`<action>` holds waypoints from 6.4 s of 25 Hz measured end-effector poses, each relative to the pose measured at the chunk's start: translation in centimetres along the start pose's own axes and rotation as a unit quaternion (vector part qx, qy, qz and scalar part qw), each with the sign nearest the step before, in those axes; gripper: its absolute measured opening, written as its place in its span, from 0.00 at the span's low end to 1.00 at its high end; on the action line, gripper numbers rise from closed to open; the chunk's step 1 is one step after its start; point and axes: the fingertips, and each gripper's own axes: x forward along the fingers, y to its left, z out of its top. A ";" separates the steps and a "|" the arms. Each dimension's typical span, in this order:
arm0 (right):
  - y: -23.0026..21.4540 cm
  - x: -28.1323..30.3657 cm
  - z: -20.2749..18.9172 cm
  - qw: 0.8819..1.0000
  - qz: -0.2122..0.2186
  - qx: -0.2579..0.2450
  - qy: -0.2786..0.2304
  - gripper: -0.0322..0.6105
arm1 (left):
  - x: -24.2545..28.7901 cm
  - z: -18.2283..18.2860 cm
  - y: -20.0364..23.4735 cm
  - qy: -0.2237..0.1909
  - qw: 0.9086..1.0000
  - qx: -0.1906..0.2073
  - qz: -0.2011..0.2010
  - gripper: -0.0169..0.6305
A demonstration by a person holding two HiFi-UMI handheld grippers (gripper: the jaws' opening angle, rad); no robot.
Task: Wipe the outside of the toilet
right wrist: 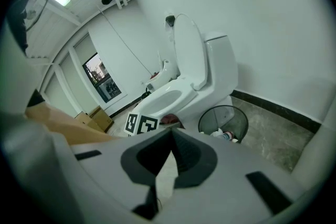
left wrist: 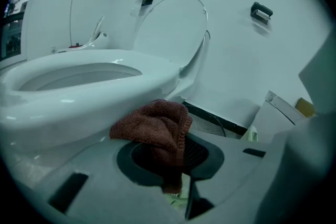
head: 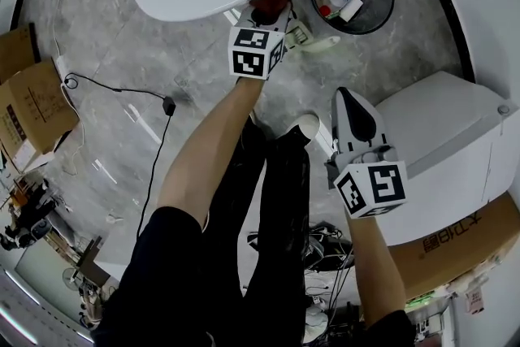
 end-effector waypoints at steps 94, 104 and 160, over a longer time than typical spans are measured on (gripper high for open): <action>-2.2 1.8 -6.2 0.995 -0.067 -0.007 0.071 0.05 | 0.8 -0.5 -2.3 0.011 0.998 0.005 -0.064 0.15; 3.8 1.9 -0.9 0.995 -0.046 -0.048 0.072 0.05 | -10.9 2.1 -2.2 -0.004 0.995 0.024 -0.093 0.16; 36.7 -22.8 45.6 0.949 0.013 -0.201 -0.241 0.05 | -59.3 52.2 -6.2 -0.275 0.946 0.168 -0.029 0.16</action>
